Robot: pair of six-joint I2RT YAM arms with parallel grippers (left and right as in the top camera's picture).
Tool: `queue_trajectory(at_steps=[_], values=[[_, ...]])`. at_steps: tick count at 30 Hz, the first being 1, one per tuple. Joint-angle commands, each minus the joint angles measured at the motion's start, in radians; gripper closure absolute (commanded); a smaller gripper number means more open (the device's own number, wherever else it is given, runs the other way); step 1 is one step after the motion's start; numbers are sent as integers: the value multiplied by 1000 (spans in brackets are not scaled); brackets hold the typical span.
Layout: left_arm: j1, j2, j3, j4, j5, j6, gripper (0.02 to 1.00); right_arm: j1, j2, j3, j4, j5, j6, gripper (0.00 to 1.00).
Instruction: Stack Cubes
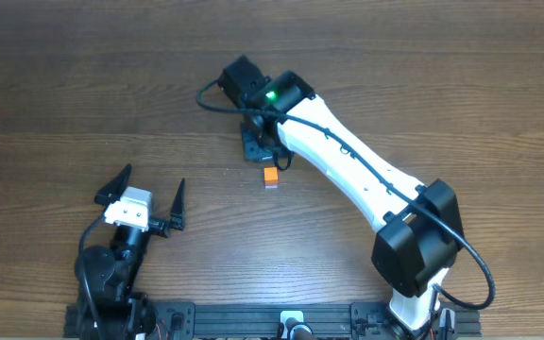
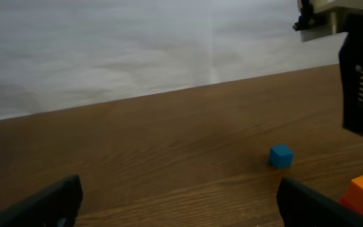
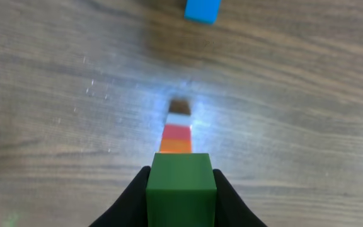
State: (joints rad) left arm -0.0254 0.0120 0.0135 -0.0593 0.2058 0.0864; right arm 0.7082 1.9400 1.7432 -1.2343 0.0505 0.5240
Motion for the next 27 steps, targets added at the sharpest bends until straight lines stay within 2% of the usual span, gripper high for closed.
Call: queue_trajectory(at_steps=[1, 10, 27], values=[[5, -7, -8, 2, -1, 11, 18, 32, -28, -15, -9, -26, 30, 989], [5, -7, -8, 2, -1, 11, 18, 42, -56, -109, 24, -39, 64, 991], [5, -7, -8, 2, -1, 11, 20, 30, -57, -188, 121, -42, 62, 991]])
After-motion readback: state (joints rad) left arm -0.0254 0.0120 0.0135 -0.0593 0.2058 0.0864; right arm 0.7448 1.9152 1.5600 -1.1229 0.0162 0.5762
